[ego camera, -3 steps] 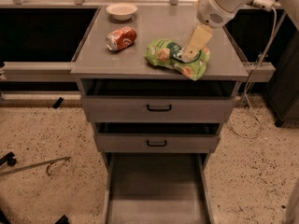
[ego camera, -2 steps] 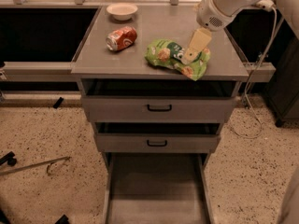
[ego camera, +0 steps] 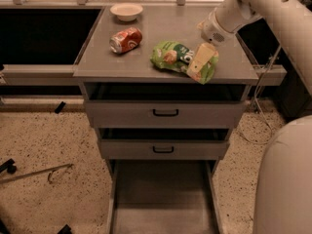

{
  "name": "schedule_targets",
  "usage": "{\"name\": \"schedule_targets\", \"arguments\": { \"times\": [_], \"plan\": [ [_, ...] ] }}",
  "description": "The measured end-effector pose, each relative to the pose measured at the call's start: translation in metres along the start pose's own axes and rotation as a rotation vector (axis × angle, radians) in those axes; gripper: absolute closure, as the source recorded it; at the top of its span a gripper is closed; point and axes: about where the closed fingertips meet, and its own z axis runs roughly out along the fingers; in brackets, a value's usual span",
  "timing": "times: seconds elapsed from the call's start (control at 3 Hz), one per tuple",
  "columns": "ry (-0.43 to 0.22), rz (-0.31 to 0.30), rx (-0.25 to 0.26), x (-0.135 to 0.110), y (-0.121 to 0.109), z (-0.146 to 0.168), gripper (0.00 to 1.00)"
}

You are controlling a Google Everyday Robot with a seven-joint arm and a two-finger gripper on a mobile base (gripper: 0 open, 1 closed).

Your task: Place green rice chip bag into bottom drawer

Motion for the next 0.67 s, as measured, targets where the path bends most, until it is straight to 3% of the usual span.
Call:
{"name": "schedule_targets", "arguments": {
  "times": [0.33,0.67],
  "plan": [
    [0.003,0.015,-0.041,0.0143,-0.0008,0.0232,0.00],
    [0.003,0.016,-0.043,0.0150,-0.0009,0.0251,0.19]
  ]
}}
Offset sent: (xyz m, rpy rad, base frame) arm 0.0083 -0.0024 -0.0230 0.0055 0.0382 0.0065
